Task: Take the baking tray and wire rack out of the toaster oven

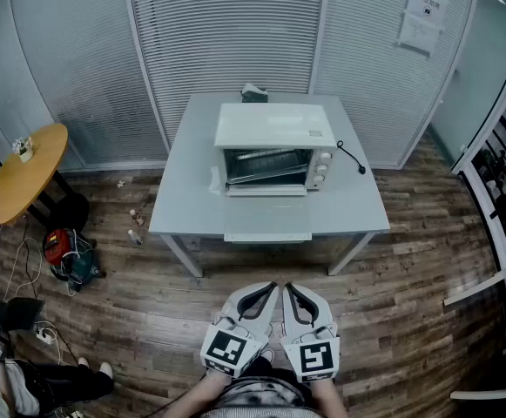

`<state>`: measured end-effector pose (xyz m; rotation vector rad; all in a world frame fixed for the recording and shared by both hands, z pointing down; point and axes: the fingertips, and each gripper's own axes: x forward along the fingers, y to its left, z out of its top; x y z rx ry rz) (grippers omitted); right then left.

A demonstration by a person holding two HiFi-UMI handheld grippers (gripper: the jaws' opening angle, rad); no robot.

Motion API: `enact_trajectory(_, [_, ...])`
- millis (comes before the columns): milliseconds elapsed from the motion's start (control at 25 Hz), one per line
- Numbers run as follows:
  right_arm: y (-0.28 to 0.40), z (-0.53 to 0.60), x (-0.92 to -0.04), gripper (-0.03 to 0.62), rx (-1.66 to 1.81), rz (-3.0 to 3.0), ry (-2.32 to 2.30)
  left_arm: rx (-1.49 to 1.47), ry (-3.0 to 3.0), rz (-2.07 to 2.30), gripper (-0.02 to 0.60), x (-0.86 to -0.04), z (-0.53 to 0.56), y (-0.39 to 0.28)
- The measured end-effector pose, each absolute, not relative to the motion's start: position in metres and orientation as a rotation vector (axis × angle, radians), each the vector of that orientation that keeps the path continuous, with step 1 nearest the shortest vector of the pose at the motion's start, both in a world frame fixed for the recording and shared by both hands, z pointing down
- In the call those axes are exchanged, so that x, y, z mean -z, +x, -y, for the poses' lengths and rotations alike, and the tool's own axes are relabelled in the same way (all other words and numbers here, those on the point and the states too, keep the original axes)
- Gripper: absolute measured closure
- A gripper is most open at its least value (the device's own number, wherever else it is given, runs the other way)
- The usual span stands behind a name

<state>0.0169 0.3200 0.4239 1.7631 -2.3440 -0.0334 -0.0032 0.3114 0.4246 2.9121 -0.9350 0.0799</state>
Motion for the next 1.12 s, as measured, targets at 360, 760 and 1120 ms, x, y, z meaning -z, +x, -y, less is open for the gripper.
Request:
enact_trajectory(360, [0.025, -0.316, -0.415, 0.591, 0.033, 2.397, 1.794, -0.063, 2.899, 0.958, 0.578, -0.423, -0.308, -0.001])
enact_trajectory(760, [0.026, -0.264, -0.417, 0.591, 0.040, 2.402, 1.768, -0.025, 2.893, 0.908, 0.578, -0.434, -0.258, 0.008])
enact_trajectory(1120, [0.029, -0.158, -0.411, 0.591, 0.130, 2.341, 1.773, 0.044, 2.874, 0.877, 0.578, -0.427, -0.149, 0.009])
